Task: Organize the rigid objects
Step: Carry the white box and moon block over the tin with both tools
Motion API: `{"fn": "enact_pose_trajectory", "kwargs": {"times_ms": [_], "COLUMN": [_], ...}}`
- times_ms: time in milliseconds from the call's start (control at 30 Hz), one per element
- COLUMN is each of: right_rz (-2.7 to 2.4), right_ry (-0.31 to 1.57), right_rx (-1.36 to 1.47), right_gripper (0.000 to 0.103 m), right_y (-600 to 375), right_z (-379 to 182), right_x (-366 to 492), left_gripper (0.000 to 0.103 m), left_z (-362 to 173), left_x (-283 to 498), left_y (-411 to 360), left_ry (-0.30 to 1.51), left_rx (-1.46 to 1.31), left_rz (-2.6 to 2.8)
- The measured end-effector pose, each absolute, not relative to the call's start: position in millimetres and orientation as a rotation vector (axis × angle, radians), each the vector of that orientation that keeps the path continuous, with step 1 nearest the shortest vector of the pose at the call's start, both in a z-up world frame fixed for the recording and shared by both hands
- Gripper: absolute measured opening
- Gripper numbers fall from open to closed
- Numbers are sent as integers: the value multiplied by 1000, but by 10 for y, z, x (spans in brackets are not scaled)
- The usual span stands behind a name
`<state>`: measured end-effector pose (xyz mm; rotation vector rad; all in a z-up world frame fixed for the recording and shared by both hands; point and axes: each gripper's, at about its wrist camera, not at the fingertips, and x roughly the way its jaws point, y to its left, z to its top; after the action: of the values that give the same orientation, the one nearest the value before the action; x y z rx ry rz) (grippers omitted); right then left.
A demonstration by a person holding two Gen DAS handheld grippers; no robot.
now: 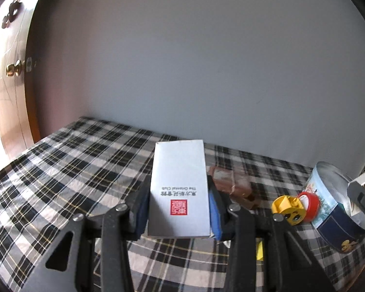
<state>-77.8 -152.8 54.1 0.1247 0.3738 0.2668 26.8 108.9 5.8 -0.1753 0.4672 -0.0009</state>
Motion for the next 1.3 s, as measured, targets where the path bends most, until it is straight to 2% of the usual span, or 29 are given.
{"fn": "enact_pose_trajectory", "kwargs": {"times_ms": [1300], "right_rz": [28], "right_ry": [255], "right_rx": [34], "right_gripper": [51], "right_y": [-1669], "right_z": [644], "right_x": [-870], "left_gripper": [40], "left_z": [139], "left_x": [0], "left_y": [444], "left_ry": [363], "left_rx": [-27], "left_rz": [15]}}
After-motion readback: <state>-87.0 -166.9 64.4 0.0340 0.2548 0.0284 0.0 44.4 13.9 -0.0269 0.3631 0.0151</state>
